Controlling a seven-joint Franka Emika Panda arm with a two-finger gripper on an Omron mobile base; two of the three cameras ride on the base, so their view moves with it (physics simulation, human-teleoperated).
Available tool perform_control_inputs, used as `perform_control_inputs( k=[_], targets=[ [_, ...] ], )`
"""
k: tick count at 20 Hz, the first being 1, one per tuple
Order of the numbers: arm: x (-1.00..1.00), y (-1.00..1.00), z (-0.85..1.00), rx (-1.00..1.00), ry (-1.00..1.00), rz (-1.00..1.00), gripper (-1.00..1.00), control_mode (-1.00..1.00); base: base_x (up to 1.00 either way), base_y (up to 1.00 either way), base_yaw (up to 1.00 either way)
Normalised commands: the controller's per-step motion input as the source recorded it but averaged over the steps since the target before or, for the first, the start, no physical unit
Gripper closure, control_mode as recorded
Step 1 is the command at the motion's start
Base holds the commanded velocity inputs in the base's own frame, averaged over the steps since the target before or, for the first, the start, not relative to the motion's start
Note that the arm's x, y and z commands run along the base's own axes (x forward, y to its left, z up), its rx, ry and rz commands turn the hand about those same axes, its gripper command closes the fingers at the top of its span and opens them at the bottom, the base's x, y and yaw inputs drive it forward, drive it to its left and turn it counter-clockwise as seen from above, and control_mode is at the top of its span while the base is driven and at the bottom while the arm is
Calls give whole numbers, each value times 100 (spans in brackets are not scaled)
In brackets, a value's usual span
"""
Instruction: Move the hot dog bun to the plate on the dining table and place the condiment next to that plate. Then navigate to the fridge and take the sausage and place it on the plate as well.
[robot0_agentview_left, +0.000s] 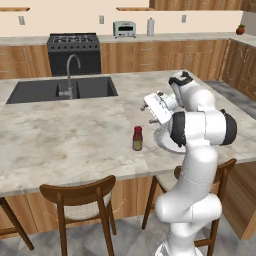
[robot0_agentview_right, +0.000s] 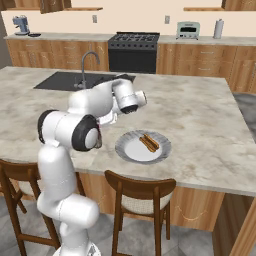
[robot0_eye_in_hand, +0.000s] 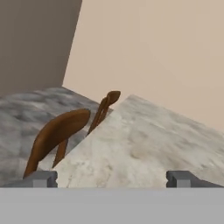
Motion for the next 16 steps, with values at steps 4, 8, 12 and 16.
perform_control_inputs(
  k=[4,8,12,16],
  targets=[
    [-70,18,81,0,-9,-20,-100,-100,0,0,0],
    [-62,28,67,1,0,-40,-100,-100,0,0,0],
    [-38,35,68,1,0,-57,-100,-100,0,0,0],
    [-33,30,64,6,5,-61,-100,-100,0,0,0]
  ],
)
